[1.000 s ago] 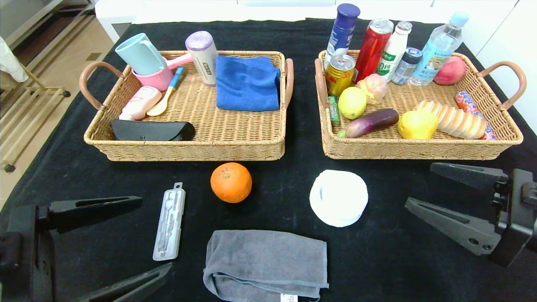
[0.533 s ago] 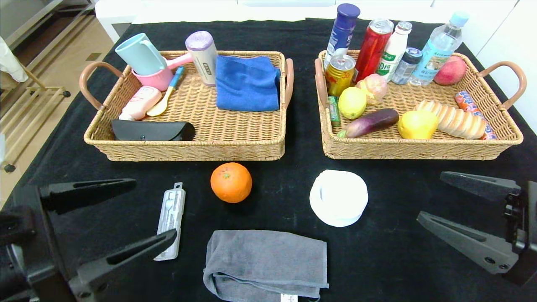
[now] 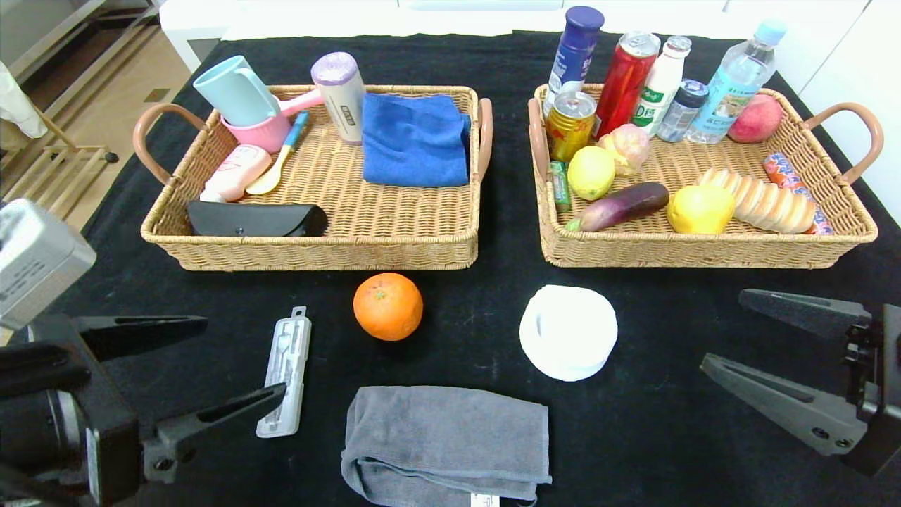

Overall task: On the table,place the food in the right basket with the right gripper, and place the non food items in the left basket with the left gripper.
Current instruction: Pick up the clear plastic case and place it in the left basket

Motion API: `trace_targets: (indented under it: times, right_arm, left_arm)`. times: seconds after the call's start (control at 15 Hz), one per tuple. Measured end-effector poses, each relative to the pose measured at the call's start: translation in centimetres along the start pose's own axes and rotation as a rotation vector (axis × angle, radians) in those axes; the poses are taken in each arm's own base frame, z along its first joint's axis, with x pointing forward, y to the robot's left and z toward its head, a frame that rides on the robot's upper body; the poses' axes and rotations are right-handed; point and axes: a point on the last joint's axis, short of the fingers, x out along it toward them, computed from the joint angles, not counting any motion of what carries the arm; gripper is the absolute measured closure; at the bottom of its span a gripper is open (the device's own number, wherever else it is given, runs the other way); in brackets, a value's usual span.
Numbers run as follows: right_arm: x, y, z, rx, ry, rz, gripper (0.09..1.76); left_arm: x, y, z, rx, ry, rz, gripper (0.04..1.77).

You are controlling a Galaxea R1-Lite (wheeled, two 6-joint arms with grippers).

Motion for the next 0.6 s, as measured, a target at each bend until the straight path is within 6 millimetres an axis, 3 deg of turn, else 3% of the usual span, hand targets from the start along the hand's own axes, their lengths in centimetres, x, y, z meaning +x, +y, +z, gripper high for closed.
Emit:
trace_targets:
  times: [0.6]
  right_arm:
    - [-0.2, -0.3, 0.3, -0.008, -0.012, -0.024, 0.15]
  left_arm:
    - [3.3, 0.9, 1.0, -0.201, 0.243, 0.231, 0.09]
